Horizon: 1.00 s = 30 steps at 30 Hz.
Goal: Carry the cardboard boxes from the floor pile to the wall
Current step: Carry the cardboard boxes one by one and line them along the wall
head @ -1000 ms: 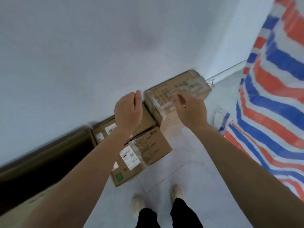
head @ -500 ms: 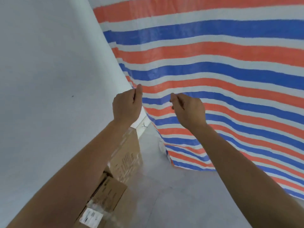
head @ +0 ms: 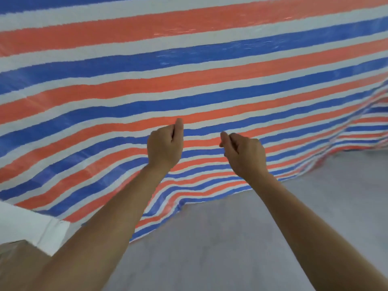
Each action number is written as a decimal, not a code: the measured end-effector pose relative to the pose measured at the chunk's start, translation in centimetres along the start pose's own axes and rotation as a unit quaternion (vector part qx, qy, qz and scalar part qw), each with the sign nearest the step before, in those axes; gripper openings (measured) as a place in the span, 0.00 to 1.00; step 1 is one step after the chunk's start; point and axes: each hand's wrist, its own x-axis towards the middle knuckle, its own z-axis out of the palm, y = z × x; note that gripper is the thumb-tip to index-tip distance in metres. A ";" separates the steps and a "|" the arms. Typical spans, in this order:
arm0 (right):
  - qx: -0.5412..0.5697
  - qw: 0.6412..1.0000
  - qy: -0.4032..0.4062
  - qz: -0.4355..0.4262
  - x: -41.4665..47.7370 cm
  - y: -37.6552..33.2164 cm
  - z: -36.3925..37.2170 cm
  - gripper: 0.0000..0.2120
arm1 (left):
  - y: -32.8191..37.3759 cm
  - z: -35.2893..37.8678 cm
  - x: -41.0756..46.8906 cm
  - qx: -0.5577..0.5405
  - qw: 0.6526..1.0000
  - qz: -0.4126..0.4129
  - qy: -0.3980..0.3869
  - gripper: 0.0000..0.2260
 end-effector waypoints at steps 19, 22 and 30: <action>-0.287 0.882 0.204 0.314 0.4 44.3 -34.8 0.21 | 36.2 57.9 1.6 -0.257 0.921 0.117 -0.268 0.36; -0.299 0.847 0.238 0.369 -3.0 49.2 -40.6 0.21 | 44.4 62.5 -1.9 -0.300 0.887 0.127 -0.327 0.30; -0.297 0.810 0.288 0.415 -7.8 64.9 -53.7 0.21 | 60.7 73.4 -8.6 -0.334 0.840 0.169 -0.393 0.25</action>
